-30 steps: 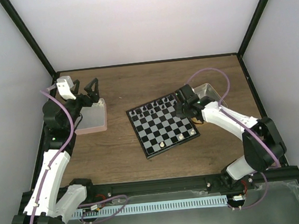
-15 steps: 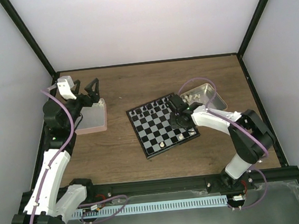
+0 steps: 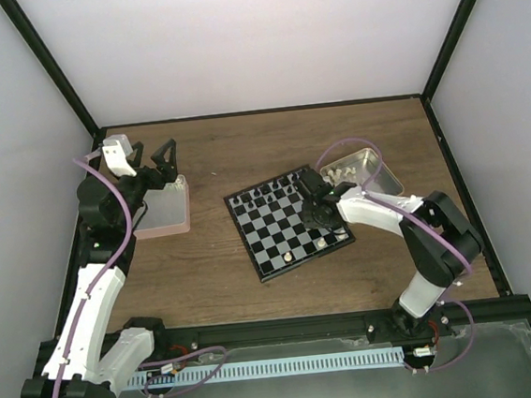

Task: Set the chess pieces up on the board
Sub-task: Place the chess piece on the chessboard, then pick up the chess piece from the storage box.

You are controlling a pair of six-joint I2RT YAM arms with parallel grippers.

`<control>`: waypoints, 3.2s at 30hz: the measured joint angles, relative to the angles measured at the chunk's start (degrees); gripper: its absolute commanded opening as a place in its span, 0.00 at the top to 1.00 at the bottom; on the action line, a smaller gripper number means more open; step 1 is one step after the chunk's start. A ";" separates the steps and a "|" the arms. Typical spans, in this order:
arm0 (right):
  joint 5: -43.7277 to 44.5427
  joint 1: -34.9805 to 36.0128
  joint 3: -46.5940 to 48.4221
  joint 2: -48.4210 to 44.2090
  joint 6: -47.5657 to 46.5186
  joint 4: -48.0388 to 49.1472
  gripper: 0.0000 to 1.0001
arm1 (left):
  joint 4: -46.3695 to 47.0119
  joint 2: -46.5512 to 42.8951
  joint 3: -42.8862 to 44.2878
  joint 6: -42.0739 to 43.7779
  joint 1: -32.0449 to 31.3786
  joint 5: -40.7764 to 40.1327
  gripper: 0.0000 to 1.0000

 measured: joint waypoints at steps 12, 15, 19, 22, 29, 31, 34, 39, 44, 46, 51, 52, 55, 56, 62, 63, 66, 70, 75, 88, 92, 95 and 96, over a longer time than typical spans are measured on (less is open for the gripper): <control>1.14 0.00 1.29 2.14 -0.68 0.48 0.84 | 0.00 0.00 -0.02 0.02 0.00 0.00 0.00; 1.29 0.00 1.38 2.14 -0.92 0.48 0.93 | 0.00 0.00 -0.02 0.00 0.00 0.00 0.00; 1.90 0.00 1.57 2.10 -0.90 0.46 0.94 | 0.00 0.00 -0.02 0.00 0.00 0.00 0.00; 2.54 0.00 1.57 1.68 -0.66 0.24 0.94 | 0.00 0.00 -0.02 0.00 0.00 0.00 0.00; 4.48 0.00 -1.07 -3.39 1.38 -1.20 0.94 | 0.00 0.00 -0.02 0.00 0.00 0.00 0.00; 4.85 0.00 -1.84 -4.24 2.16 -1.95 0.94 | 0.00 0.00 -0.02 -0.04 0.00 0.02 0.00; 5.09 0.00 -2.56 -4.46 3.08 -2.80 0.94 | 0.02 0.04 -0.02 -0.15 0.00 0.13 0.00; 5.38 -0.09 -4.04 -4.48 4.33 -3.91 0.93 | 0.02 0.35 0.00 -0.17 0.00 0.22 0.00; 6.03 -0.59 -4.98 -4.48 5.14 -4.35 0.93 | 0.04 0.39 -0.02 -0.20 0.00 0.33 0.00; 6.19 -0.83 -4.98 -4.48 5.18 -4.26 0.92 | 0.04 0.39 -0.02 -0.22 0.00 0.39 0.00; 6.29 -1.22 -5.07 -4.48 5.14 -3.72 0.91 | 0.04 0.39 -0.02 -0.22 0.00 0.42 0.00; 6.32 -1.27 -5.18 -4.46 5.14 -3.45 0.91 | 0.04 0.39 -0.02 -0.24 0.00 0.44 0.00; 6.32 -1.44 -5.27 -4.42 5.03 -2.91 0.90 | 0.04 0.39 0.00 -0.28 0.00 0.55 0.00; 6.34 -1.53 -5.29 -4.35 4.98 -2.67 0.89 | 0.04 0.39 -0.02 -0.33 0.00 0.61 0.00; 6.36 -1.64 -5.29 -4.37 4.68 -2.58 0.73 | 0.04 0.39 -0.02 -0.37 0.00 0.68 0.00; 6.34 -1.64 -5.29 -4.44 4.87 -2.60 0.71 | 0.04 0.39 -0.02 -0.39 0.00 0.68 0.00; 6.47 -1.64 -5.05 -5.68 4.61 -3.45 0.69 | 0.04 0.39 -0.02 -0.42 0.00 0.76 0.00; 7.17 -2.91 -2.97 -9.44 3.67 -3.89 0.68 | 0.04 0.39 -0.02 -0.42 0.00 0.81 0.00; 7.13 -10.51 -1.79 -12.92 1.79 -0.02 0.68 | 0.04 0.39 -0.02 -0.39 0.00 0.79 0.00; 0.37 -29.31 3.65 3.69 -3.41 11.39 0.72 | 0.07 1.01 -0.02 -0.42 0.00 0.81 0.00; -1.49 -30.56 4.94 7.67 -4.87 12.46 0.72 | 0.07 1.01 -0.02 -0.42 0.00 0.81 0.00; -2.23 -30.47 5.79 8.07 -5.62 13.35 0.72 | 0.07 1.03 0.00 -0.46 0.00 0.83 0.00; -2.32 -30.45 6.03 8.20 -5.81 13.62 0.72 | 0.07 1.03 -0.02 -0.48 0.00 0.81 0.00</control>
